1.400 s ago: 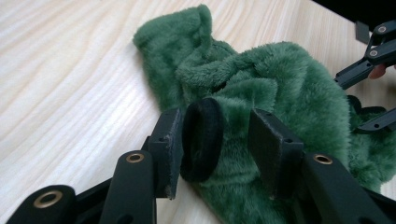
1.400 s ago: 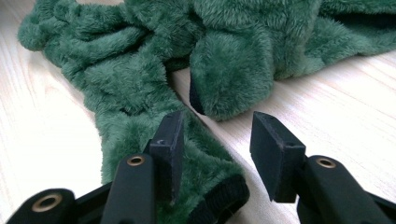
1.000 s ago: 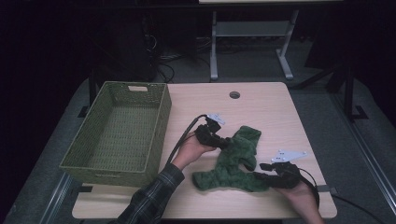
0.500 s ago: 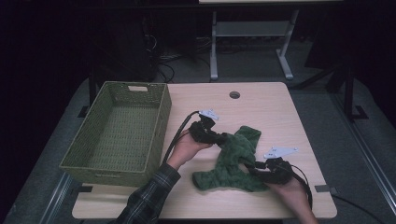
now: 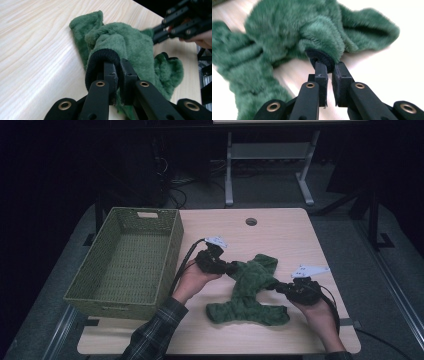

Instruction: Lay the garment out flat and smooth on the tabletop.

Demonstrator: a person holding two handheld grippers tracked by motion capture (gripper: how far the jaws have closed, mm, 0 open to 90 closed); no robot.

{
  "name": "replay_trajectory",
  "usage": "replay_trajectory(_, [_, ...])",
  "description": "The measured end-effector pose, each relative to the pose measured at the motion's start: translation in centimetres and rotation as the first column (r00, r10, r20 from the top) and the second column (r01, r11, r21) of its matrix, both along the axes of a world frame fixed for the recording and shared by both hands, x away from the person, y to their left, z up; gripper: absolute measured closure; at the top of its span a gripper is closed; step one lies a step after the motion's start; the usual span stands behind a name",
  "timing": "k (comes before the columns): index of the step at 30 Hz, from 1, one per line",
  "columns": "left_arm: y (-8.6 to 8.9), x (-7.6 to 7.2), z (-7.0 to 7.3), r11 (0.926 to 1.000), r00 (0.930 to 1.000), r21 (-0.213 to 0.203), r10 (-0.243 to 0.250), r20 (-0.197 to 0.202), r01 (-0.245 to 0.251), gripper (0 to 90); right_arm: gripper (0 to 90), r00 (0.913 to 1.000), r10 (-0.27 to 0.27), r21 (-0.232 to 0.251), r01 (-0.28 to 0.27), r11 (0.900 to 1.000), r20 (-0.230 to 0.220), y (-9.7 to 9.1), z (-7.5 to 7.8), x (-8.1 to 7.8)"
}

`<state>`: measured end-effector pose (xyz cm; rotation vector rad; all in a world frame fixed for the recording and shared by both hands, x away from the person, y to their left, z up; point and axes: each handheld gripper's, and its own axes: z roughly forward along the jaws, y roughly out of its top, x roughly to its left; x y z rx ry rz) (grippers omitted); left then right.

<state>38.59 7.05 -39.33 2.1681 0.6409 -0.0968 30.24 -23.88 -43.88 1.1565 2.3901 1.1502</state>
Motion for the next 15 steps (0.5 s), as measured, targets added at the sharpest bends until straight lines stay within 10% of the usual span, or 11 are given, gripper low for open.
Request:
replay_trajectory(7, [3.0, -1.9, 0.2, 0.996, 0.9961, -0.007, 0.089, -0.003, -0.089, 85.4, 83.2, 0.9961, 0.068, 0.012, -0.069, 0.9976, 0.056, 1.0, 2.6, 1.2])
replay_trajectory(15, [3.8, -3.3, -2.6, 0.9846, 0.9895, 0.109, 0.141, -0.032, -0.137, 85.3, 83.2, 0.9869, 0.16, -0.032, -0.16, 0.9866, 0.016, 3.3, 2.7, 3.1])
